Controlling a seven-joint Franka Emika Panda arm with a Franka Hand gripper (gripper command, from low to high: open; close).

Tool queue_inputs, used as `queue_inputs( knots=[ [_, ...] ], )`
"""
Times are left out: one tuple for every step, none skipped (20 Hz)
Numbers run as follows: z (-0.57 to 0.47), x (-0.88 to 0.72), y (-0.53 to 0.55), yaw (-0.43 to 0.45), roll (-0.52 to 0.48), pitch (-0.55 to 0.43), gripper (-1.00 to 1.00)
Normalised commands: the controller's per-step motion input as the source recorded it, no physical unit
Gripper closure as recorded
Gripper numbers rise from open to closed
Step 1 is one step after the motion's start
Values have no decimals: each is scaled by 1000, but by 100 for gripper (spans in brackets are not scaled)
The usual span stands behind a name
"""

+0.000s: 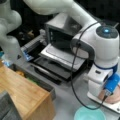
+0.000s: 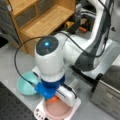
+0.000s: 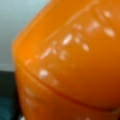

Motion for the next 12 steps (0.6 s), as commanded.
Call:
queue_inputs(
  knots=[
    [-115,-207,161,46,-319,-62,100],
    [-111,-196,161,45,-321,-67,100],
    [-109,-183,158,50,-315,-77,100],
    [-107,-167,160,51,-317,-72,100],
    [-104,-152,159,45,-311,-79,100],
    [-98,-138,154,40,-308,-83,100],
    [-97,-123,151,30,-304,-94,100],
    [-100,-105,146,23,-305,-103,100],
    [-100,-95,140,18,-303,-107,100],
    [-100,-86,135,14,-305,-110,100],
    [-99,-78,131,15,-309,-110,100],
    [-95,-74,124,20,-308,-110,100]
  ],
)
